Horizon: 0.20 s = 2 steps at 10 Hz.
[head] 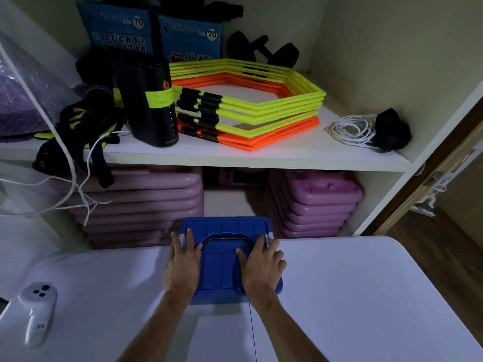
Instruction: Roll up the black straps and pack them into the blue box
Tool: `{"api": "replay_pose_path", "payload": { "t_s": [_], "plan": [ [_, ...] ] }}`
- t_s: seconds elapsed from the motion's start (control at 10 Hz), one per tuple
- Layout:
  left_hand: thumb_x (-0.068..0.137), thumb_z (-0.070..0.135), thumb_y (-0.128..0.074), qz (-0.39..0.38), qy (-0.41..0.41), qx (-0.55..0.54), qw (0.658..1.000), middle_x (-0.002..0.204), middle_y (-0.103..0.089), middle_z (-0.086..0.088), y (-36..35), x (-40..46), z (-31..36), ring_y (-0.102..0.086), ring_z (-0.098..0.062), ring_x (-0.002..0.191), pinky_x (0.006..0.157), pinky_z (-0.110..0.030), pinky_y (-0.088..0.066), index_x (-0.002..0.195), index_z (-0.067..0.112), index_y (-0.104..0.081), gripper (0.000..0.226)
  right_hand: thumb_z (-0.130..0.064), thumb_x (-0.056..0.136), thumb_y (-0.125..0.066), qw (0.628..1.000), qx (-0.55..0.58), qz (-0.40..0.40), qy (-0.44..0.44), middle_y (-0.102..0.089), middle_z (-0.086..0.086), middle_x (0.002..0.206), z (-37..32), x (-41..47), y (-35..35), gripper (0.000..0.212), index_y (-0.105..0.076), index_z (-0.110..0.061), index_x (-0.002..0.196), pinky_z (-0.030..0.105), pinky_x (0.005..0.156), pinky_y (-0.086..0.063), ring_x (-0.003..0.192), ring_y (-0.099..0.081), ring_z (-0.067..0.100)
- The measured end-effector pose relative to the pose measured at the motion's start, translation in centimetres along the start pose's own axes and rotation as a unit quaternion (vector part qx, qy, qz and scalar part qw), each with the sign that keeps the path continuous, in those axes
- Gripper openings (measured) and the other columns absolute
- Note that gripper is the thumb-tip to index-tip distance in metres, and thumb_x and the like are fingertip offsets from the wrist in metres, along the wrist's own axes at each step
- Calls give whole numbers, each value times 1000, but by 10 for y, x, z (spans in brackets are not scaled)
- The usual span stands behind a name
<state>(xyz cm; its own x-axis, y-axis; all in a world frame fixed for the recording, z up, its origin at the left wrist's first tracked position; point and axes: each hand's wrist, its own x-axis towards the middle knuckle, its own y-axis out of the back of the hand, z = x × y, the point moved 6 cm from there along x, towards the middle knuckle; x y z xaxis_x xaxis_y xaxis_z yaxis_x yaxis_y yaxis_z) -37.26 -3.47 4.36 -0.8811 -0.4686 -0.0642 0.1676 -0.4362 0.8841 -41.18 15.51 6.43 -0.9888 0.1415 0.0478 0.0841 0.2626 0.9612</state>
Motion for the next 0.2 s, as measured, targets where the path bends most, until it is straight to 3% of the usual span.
{"api": "replay_pose_path", "payload": {
  "t_s": [0.1, 0.2],
  "plan": [
    [98, 46, -29, -16, 3, -40, 999, 160, -2, -18, 1, 3, -7, -28, -39, 140, 108, -50, -36, 153, 22, -7, 64, -64, 93, -39, 996, 13, -88, 15, -17, 18, 156, 7, -6, -7, 76, -20, -19, 152, 48, 103, -36, 130, -37, 34],
    [98, 48, -32, 19, -15, -71, 997, 161, -4, -16, 10, 1, -14, -18, -34, 146, 115, -49, -26, 153, 22, -9, 65, -61, 95, -36, 983, 122, -134, 13, -9, 13, 161, 17, -8, 3, 73, -14, -23, 154, 51, 113, -24, 142, -25, 32]
  ]
}}
